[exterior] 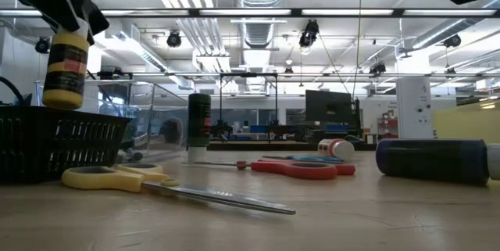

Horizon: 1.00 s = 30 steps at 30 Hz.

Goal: Pick & Place Paint Supplies
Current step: Put the yellow paint bottle into the black basket

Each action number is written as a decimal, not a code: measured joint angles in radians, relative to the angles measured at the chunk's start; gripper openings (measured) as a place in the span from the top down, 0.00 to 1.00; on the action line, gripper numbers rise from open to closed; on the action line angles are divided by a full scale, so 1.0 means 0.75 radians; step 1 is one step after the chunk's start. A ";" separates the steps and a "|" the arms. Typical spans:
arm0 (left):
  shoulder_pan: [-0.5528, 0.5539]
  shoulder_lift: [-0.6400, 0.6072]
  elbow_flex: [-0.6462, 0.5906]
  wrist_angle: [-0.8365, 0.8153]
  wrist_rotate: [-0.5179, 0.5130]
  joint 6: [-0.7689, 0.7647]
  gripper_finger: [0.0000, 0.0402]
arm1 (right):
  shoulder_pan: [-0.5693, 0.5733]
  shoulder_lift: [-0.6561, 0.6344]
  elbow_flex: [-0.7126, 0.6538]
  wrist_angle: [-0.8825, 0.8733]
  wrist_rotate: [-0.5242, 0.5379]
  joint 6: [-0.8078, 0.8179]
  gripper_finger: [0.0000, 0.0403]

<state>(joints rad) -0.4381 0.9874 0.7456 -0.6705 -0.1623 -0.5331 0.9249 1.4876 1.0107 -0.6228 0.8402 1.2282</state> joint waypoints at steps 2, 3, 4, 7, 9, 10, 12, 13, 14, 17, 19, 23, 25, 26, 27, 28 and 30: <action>0.000 0.002 0.000 -0.014 -0.004 -0.006 0.70 | 0.000 0.000 0.000 0.001 0.000 0.000 0.51; 0.000 0.004 0.000 -0.028 -0.004 -0.014 0.70 | 0.000 0.000 0.000 0.001 0.000 0.000 0.51; 0.000 0.004 0.000 -0.036 -0.004 -0.023 0.70 | 0.000 0.000 0.000 0.001 0.000 0.000 0.51; -0.009 0.003 -0.015 -0.027 -0.004 -0.053 0.70 | 0.001 0.000 0.000 0.002 0.000 0.001 0.51; -0.030 0.004 -0.038 -0.030 -0.004 -0.090 0.70 | 0.001 0.000 0.000 0.003 -0.001 0.001 0.51; -0.046 0.004 -0.049 -0.027 -0.006 -0.112 0.70 | 0.001 0.000 0.000 0.004 -0.001 0.001 0.51; -0.083 0.004 -0.076 -0.006 -0.020 -0.154 0.70 | 0.001 0.000 -0.001 0.006 -0.001 0.001 0.51; -0.104 0.004 -0.087 -0.006 -0.033 -0.179 0.70 | 0.001 0.000 -0.001 0.007 -0.001 0.000 0.51; -0.129 0.004 -0.096 -0.008 -0.049 -0.206 0.70 | 0.001 0.000 -0.001 0.007 -0.001 0.000 0.51; -0.228 0.004 -0.111 -0.005 -0.128 -0.282 0.70 | 0.001 0.000 -0.001 0.007 -0.001 0.001 0.51; -0.307 0.004 -0.112 -0.010 -0.191 -0.335 0.70 | 0.001 0.000 -0.001 0.008 -0.001 0.004 0.51; -0.461 0.004 -0.112 -0.028 -0.339 -0.457 0.70 | 0.001 0.000 -0.001 0.012 -0.001 0.004 0.51; -0.523 0.006 -0.112 -0.068 -0.411 -0.533 0.70 | 0.001 0.000 -0.001 0.012 -0.001 0.004 0.51; -0.546 0.006 -0.112 -0.086 -0.440 -0.566 0.70 | 0.000 0.000 -0.001 0.013 -0.001 0.003 0.51; -0.564 0.006 -0.112 -0.105 -0.462 -0.597 0.70 | 0.000 0.000 -0.002 0.013 -0.001 0.002 0.51; -0.575 0.006 -0.112 -0.123 -0.479 -0.624 0.70 | -0.001 0.000 -0.002 0.013 -0.001 0.001 0.51; -0.583 0.007 -0.114 -0.142 -0.488 -0.662 0.70 | 0.000 0.000 -0.002 0.014 -0.001 0.001 0.51</action>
<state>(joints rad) -0.8757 0.9924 0.6599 -0.7772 -0.5287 -1.0299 0.9249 1.4876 1.0096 -0.6125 0.8396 1.2285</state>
